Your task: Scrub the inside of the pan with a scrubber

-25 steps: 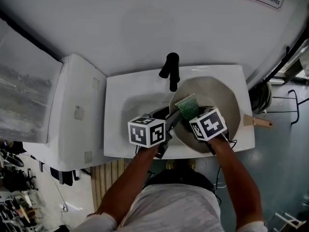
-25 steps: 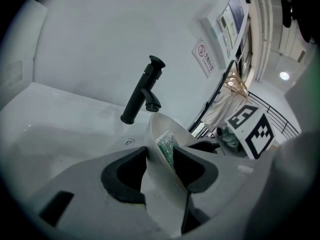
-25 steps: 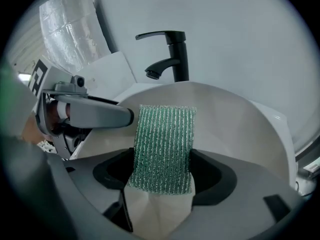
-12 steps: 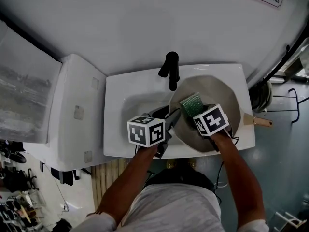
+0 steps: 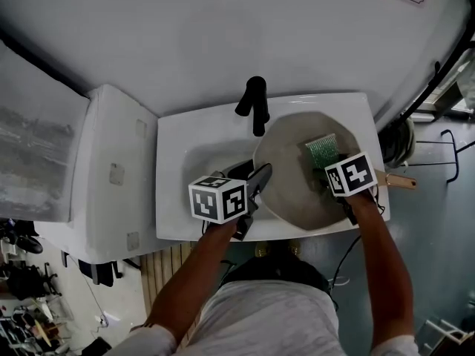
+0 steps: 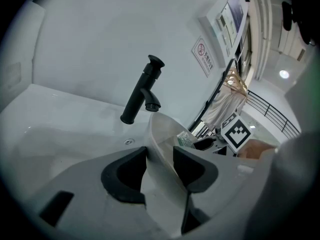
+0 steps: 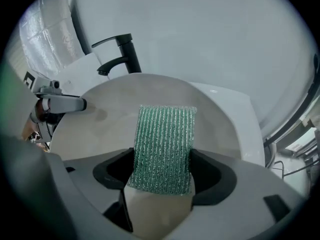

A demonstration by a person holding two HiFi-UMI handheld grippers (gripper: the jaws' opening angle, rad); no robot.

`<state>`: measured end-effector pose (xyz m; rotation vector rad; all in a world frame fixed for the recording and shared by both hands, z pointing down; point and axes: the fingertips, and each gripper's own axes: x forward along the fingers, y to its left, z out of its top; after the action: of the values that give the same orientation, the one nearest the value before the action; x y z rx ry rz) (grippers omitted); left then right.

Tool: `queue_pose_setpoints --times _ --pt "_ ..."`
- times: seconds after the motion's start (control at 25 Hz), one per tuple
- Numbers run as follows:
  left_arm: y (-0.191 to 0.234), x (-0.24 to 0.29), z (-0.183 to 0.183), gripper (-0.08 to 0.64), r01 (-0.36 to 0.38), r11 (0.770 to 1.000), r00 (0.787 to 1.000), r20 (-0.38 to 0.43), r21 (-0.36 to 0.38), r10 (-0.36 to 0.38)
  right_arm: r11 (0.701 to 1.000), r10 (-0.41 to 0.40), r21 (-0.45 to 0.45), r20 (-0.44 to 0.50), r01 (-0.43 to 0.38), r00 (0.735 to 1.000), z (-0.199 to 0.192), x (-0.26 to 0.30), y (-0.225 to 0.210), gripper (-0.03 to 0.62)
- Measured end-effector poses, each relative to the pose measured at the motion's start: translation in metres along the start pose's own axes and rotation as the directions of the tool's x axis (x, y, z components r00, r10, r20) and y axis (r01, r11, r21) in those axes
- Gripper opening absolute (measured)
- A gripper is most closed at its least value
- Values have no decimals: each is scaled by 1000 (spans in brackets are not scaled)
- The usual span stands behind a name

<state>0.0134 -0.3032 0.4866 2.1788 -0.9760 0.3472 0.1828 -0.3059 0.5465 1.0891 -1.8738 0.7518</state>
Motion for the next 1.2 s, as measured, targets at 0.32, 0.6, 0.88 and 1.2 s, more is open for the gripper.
queue_pose_setpoints --times 0.32,0.6,0.88,1.2 --pt "0 0 1 173 -2 1000 1000 0 1 2 999 -20 -34 24 20 1000 1 -17 3 353" --pt "0 0 1 173 0 1000 1000 5 -3 0 989 75 -132 50 -68 996 15 -28 63 353" --pt "0 0 1 173 1 1000 1000 14 -9 -1 980 138 -146 15 -134 990 9 -11 103 353" --pt "0 -1 2 172 0 1000 1000 26 -18 0 977 187 -93 -44 -190 981 -2 -2 111 353"
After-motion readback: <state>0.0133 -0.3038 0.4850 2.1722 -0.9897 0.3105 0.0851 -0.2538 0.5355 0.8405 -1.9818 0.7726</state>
